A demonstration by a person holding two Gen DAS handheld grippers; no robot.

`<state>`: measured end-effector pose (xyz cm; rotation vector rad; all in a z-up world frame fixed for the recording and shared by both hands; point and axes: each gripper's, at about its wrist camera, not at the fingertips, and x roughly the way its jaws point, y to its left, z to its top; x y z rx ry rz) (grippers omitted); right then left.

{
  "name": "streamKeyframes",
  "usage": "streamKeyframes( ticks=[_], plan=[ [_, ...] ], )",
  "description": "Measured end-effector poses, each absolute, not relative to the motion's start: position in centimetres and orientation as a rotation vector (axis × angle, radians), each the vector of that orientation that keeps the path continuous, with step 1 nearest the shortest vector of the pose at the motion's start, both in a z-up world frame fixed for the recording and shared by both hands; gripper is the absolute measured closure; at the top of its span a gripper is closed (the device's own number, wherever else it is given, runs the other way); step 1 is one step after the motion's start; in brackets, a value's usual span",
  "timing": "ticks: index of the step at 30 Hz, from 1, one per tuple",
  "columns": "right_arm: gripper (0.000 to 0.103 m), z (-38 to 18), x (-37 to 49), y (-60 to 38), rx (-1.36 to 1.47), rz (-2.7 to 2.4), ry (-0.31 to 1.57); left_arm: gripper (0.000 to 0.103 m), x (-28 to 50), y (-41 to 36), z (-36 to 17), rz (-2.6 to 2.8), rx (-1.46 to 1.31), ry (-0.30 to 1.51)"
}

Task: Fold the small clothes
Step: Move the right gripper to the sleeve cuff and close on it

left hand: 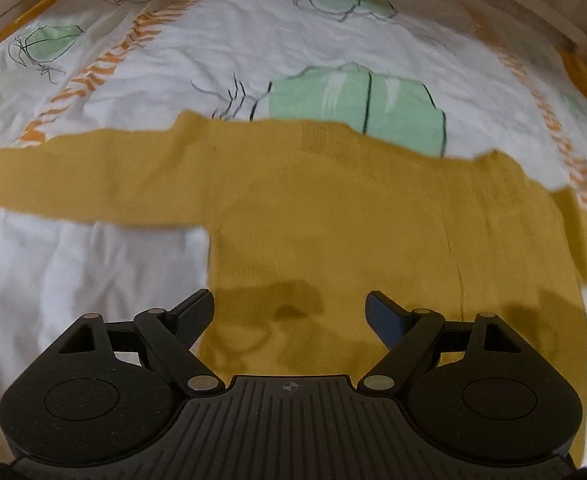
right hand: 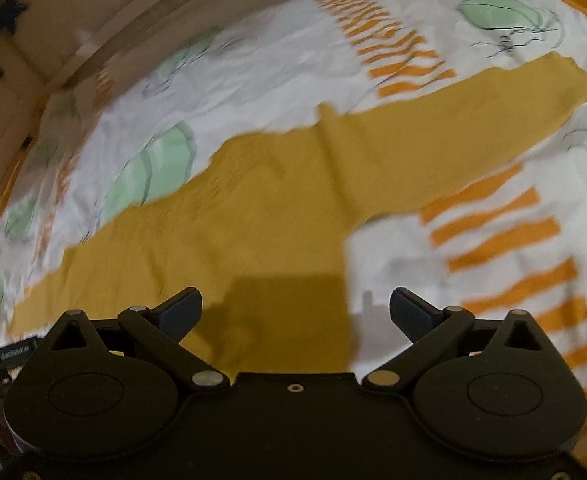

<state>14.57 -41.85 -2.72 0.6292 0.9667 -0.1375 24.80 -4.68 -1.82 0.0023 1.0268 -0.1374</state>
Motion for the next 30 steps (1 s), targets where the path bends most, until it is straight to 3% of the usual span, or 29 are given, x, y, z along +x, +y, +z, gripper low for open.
streamKeyframes(
  ticks=[7, 16, 26, 30],
  plan=[
    [0.001, -3.7, 16.7, -48.3, 0.609, -0.268, 0.952, 0.021, 28.6, -5.2, -3.7, -0.191, 0.007, 0.967],
    [0.001, -3.8, 18.7, -55.6, 0.558, -0.403, 0.923, 0.02, 30.5, -6.2, -7.2, -0.166, 0.057, 1.084],
    [0.001, -4.6, 20.1, -64.2, 0.49, -0.584, 0.919, 0.013, 30.7, -6.3, -7.9, -0.179, 0.053, 1.063],
    [0.007, -5.4, 19.8, -67.3, 0.521, -0.654, 0.906, 0.012, 30.1, -6.3, -8.1, -0.179, 0.054, 1.023]
  ],
)
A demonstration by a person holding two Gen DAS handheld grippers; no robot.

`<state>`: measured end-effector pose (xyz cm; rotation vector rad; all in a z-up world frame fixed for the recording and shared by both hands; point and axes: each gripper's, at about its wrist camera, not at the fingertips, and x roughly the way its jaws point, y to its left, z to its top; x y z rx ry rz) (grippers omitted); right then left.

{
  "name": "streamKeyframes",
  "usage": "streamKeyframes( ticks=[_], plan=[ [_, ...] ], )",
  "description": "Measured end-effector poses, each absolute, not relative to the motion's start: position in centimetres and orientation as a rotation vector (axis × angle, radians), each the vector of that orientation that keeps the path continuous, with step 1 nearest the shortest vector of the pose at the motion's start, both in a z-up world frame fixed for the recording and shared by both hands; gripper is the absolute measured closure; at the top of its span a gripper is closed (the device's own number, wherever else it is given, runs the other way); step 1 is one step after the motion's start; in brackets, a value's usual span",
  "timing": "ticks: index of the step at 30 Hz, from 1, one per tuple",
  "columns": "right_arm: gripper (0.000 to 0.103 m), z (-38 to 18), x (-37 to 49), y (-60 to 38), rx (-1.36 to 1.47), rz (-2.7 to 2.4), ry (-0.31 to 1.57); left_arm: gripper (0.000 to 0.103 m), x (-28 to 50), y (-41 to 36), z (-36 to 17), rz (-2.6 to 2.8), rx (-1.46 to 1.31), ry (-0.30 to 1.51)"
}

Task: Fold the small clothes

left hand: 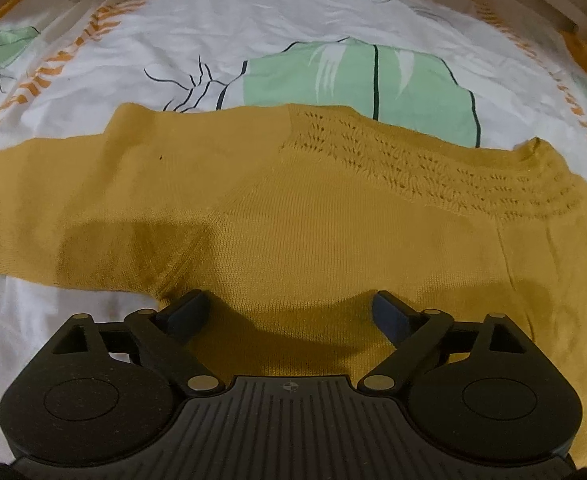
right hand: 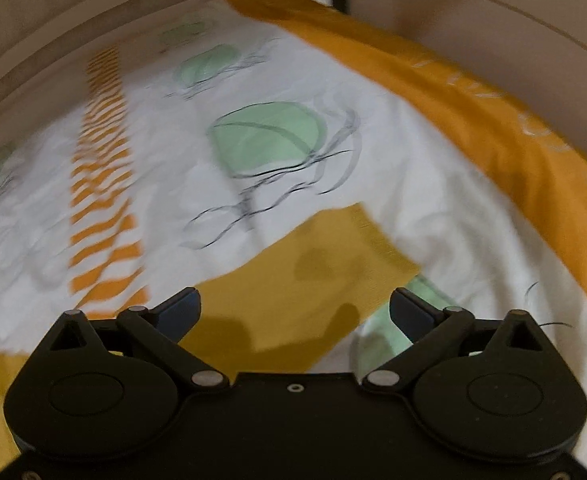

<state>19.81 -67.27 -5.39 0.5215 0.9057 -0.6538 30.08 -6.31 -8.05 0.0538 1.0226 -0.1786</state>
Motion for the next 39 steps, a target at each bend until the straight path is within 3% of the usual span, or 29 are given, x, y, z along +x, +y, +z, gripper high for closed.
streamKeyframes(
  ticks=[3, 20, 22, 24, 31, 39],
  plan=[
    [0.017, -6.5, 19.3, -69.6, 0.571, -0.697, 0.908, 0.011, 30.1, -6.7, -8.1, -0.168, 0.069, 1.021],
    [0.024, -11.8, 18.4, -75.5, 0.757, -0.727, 0.887, 0.01, 31.6, -6.7, -8.2, -0.191, 0.064, 1.071],
    [0.036, -11.9, 18.4, -75.3, 0.755, -0.706, 0.882, 0.01, 31.7, -6.6, -8.2, -0.193, 0.058, 1.074],
    [0.065, -11.7, 18.4, -75.0, 0.768, -0.665, 0.868, 0.01, 31.8, -6.6, -8.1, -0.193, 0.051, 1.077],
    [0.099, -8.3, 17.8, -74.1, 0.649, -0.667, 0.816, 0.014, 31.9, -6.2, -7.8, -0.199, 0.014, 1.076],
    [0.097, -5.8, 14.9, -76.0, 0.707, -0.742, 0.769, 0.016, 31.7, -6.5, -7.2, -0.22, 0.004, 1.058]
  ],
)
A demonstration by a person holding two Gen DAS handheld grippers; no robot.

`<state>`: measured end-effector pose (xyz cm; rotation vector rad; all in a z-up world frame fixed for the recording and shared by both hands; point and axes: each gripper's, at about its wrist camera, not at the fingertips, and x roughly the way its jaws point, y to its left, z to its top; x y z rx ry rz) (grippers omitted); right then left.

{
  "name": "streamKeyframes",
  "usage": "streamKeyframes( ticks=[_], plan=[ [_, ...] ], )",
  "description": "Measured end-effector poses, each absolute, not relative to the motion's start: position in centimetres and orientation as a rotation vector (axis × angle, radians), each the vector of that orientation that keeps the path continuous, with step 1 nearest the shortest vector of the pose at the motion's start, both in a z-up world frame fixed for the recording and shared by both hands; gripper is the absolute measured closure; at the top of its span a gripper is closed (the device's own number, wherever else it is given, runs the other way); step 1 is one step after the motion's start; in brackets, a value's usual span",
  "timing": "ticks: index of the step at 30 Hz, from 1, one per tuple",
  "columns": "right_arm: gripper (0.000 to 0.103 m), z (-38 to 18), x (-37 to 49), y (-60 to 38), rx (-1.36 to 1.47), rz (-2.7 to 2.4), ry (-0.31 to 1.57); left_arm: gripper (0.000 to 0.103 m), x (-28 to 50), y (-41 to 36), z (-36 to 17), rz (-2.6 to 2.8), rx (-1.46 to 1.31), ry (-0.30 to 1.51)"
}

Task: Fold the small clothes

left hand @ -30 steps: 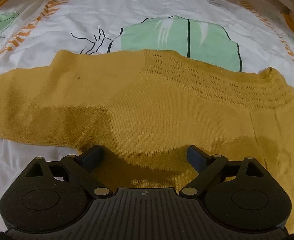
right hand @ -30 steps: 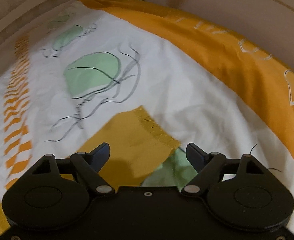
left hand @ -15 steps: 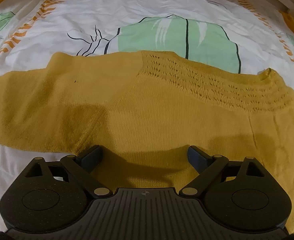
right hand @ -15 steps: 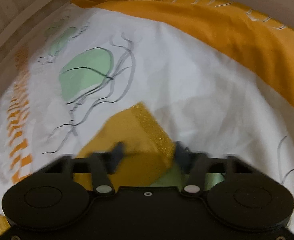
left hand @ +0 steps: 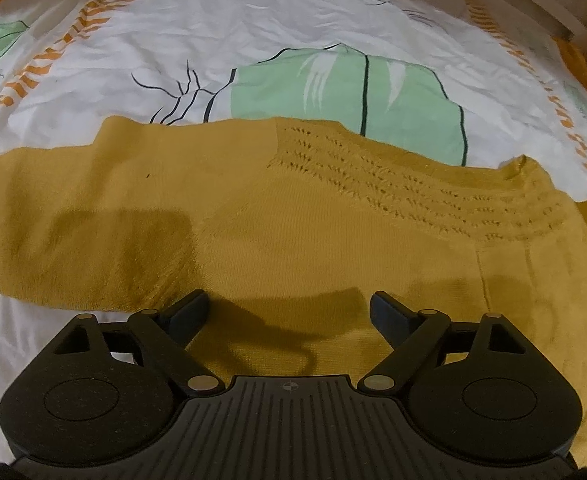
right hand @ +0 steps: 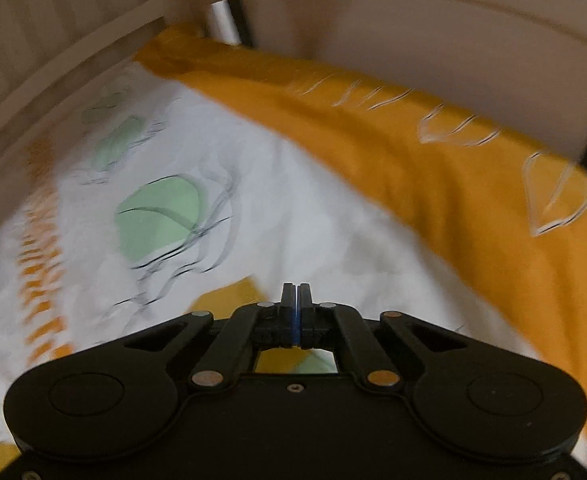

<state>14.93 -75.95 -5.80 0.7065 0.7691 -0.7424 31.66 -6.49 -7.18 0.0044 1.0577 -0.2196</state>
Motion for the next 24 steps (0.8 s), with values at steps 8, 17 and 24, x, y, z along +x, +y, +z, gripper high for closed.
streamKeyframes(
  ticks=[8, 17, 24],
  plan=[
    [0.042, -7.6, 15.9, -75.6, 0.82, -0.712, 0.784, 0.016, 31.7, -6.0, -6.3, -0.207, -0.003, 1.023],
    [0.042, -12.3, 13.9, -76.6, 1.023, -0.715, 0.746, 0.016, 31.8, -6.1, -6.8, -0.214, -0.005, 1.049],
    [0.084, -12.7, 15.0, -75.8, 1.031, -0.664, 0.705, 0.016, 31.8, -6.0, -6.9, -0.21, -0.001, 1.045]
  ],
)
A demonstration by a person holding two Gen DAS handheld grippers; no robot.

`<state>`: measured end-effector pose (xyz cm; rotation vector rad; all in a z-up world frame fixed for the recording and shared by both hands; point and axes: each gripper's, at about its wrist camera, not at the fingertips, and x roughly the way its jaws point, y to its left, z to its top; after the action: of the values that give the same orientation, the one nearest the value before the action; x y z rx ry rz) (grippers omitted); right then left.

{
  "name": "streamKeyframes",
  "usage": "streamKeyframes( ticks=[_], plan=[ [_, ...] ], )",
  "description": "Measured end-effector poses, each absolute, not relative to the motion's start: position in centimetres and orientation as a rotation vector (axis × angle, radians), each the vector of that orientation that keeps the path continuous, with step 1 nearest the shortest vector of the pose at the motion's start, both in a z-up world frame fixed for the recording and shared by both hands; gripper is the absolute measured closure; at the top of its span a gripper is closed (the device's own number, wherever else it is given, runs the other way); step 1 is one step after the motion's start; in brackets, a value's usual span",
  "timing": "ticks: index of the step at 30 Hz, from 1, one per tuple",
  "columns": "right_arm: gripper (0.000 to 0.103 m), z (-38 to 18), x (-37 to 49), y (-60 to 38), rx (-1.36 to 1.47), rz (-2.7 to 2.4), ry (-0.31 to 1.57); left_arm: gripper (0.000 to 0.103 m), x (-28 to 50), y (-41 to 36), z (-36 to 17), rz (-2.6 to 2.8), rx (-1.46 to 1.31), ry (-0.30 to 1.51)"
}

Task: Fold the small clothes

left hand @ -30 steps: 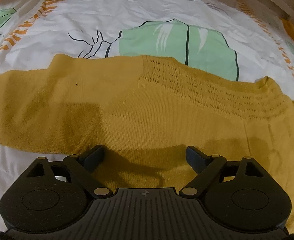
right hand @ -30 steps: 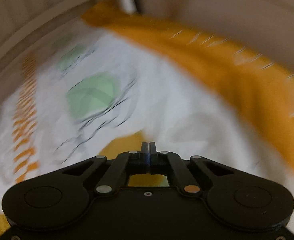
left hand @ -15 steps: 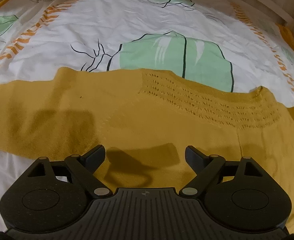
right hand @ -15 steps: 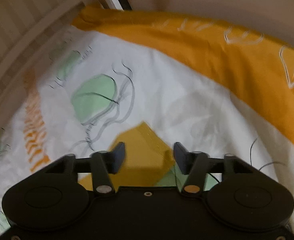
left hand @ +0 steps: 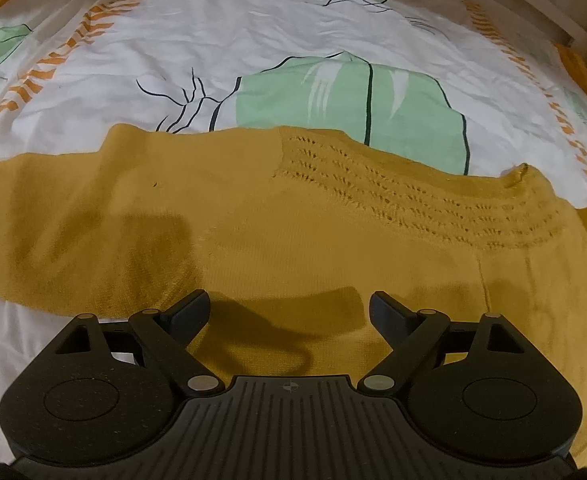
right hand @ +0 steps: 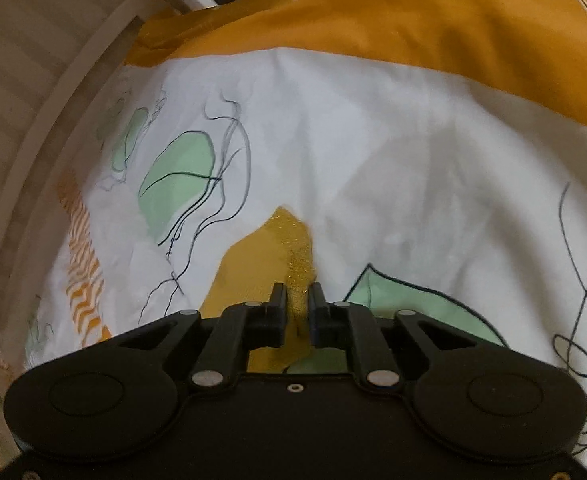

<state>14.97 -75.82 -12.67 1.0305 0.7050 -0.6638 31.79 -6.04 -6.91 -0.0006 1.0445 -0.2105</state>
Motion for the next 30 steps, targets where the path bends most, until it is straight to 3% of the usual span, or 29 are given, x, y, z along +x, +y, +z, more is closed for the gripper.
streamKeyframes(
  ticks=[4, 13, 30],
  plan=[
    [0.086, -9.9, 15.6, -74.5, 0.846, -0.692, 0.7, 0.016, 31.8, -5.9, -6.7, -0.209, -0.006, 1.039],
    [0.087, -4.1, 14.1, -73.6, 0.726, -0.763, 0.638, 0.016, 31.7, -5.6, -5.0, -0.23, -0.023, 1.013],
    [0.087, 7.1, 20.5, -54.3, 0.562, -0.256, 0.559, 0.016, 31.3, -2.9, -0.9, -0.246, -0.044, 0.969]
  ],
)
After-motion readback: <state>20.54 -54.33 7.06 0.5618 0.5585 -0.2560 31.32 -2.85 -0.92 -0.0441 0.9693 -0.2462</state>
